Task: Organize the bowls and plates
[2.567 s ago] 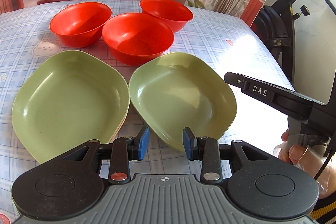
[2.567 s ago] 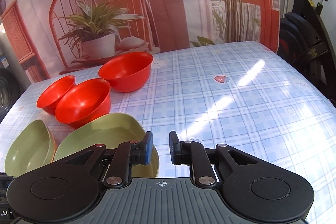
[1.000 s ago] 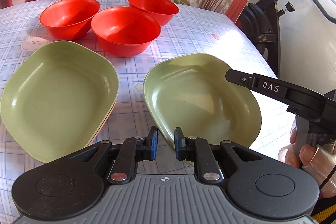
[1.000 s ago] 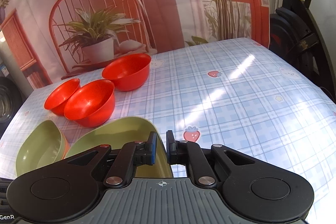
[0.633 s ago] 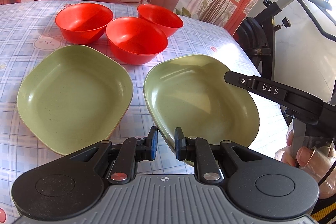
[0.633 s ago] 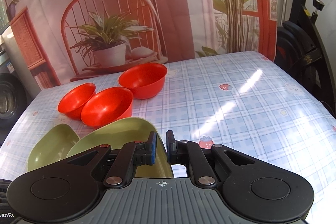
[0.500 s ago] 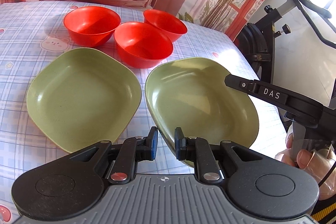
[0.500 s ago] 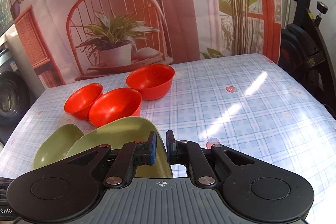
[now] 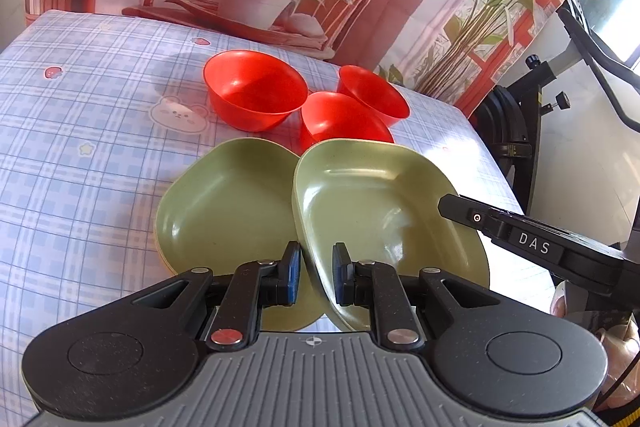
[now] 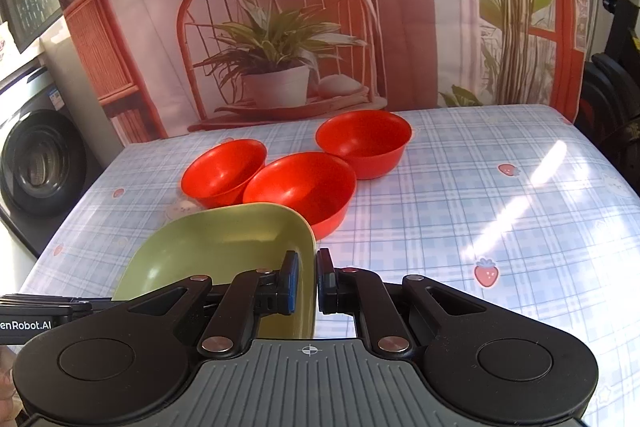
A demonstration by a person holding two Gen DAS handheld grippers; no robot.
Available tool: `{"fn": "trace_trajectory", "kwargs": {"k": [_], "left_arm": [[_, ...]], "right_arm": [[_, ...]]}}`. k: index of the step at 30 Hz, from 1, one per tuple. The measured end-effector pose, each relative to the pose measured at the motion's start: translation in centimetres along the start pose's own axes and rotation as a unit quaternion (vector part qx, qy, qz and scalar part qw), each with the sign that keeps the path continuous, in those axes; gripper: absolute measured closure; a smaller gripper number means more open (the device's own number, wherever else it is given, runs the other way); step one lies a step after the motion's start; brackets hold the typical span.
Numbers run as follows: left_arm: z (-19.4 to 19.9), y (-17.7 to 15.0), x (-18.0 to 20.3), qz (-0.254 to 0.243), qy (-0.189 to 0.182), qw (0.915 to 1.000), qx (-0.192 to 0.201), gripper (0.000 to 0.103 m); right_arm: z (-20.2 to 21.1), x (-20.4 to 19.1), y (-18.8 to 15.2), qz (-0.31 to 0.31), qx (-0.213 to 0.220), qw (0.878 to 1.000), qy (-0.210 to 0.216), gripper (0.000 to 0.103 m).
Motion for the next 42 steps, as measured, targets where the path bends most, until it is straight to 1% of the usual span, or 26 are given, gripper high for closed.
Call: {"fn": "trace_trajectory", "kwargs": {"k": [4,6,11,14,19,23,28,37,41,42], "left_arm": [[0.0,0.7,-2.5,-0.005,-0.009,0.9998,-0.016,0.086],[0.1,1.4,-3.4,-0.018,0.000,0.9997,-0.016,0.086],[-0.2,3.4,-4.7,-0.056,0.018,0.9981,-0.018,0.086],[-0.9,4.2,-5.5,-0.066,0.024,0.9972,-0.027,0.086],[-2.1,5.0,-6.6,-0.079,0.034,0.9956,-0.039,0.086],[-2.8,5.0,-7.1,-0.093,0.038,0.9939,-0.047,0.086],[-3.8,4.7,-7.2,-0.105,0.048,0.9919,-0.052,0.086],[-4.6,4.2,-7.0,-0.108,0.049,0.9913,-0.058,0.086],[-4.8,4.0,-7.1,-0.107,0.049,0.9912,-0.061,0.086],[-4.8,4.1,-7.2,-0.106,0.051,0.9913,-0.060,0.086]], "right_arm": [[-0.8,-1.3,-0.6,0.001,-0.016,1.000,0.008,0.093],[-1.2,-1.8,-0.9,-0.006,-0.027,0.999,0.020,0.093],[-2.4,-2.7,-1.6,-0.024,-0.052,0.998,0.031,0.093],[-3.0,-3.2,-2.2,-0.035,-0.069,0.996,0.041,0.093],[-3.8,-4.0,-3.5,-0.039,-0.098,0.993,0.049,0.093],[-4.1,-4.2,-4.5,-0.044,-0.115,0.991,0.051,0.091],[-4.2,-4.4,-4.7,-0.038,-0.114,0.992,0.047,0.090],[-4.1,-4.2,-4.6,-0.017,-0.109,0.993,0.035,0.089],[-3.8,-4.1,-4.5,-0.011,-0.103,0.994,0.033,0.087],[-3.7,-4.1,-4.5,-0.009,-0.100,0.994,0.032,0.084]]}}
Point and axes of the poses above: each gripper's, at about its wrist camera, not at the fingertips, and z roughly against the way its jaws point, x to its right, y to its top, the point moved 7 cm from there along -z, roughly the way its jaws point, and after that the axes turned 11 degrees about -z, right-handed, at the moved point
